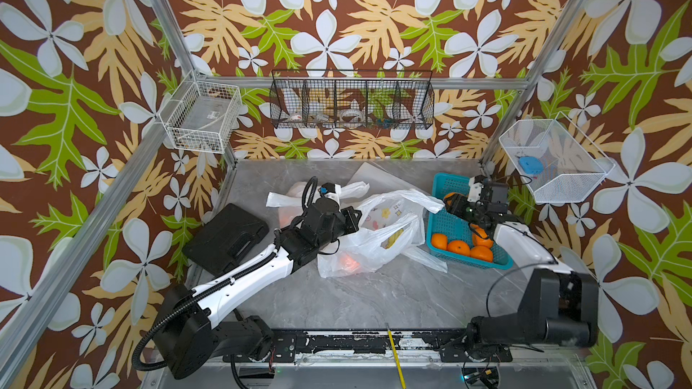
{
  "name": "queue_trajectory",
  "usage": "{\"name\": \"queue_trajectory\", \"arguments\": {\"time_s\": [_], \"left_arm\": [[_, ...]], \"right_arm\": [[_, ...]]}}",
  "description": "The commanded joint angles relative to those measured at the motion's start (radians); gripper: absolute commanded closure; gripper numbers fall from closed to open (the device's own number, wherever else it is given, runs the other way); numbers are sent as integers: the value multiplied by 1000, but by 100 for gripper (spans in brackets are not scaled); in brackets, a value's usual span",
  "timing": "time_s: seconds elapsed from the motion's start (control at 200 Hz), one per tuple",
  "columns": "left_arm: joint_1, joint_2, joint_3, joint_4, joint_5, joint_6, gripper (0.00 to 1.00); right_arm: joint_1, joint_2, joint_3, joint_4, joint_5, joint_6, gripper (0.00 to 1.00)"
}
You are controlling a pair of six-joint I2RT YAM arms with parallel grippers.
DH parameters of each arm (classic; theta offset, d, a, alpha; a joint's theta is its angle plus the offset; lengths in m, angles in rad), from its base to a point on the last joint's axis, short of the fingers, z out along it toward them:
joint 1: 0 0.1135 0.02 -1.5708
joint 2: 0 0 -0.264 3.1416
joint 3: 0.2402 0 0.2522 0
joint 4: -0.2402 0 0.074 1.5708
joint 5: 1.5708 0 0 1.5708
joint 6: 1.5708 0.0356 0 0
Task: Place the oranges into plastic bags & tie knots
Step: Pick up the orange from the basket, then place the orange in the plastic bag.
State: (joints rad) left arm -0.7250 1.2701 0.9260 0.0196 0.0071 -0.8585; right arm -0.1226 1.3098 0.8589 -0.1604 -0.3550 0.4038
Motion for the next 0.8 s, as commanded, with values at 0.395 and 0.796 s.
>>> {"name": "queue_trajectory", "arguments": {"time_s": [0.395,0.796], "left_arm": [[3,11,8,35,-3,6,100],[26,-3,-13,40,-17,-24,100]], "right_arm": [[431,-257,-48,10,-108,221,33],[420,-350,10,-274,149,54,7]]}}
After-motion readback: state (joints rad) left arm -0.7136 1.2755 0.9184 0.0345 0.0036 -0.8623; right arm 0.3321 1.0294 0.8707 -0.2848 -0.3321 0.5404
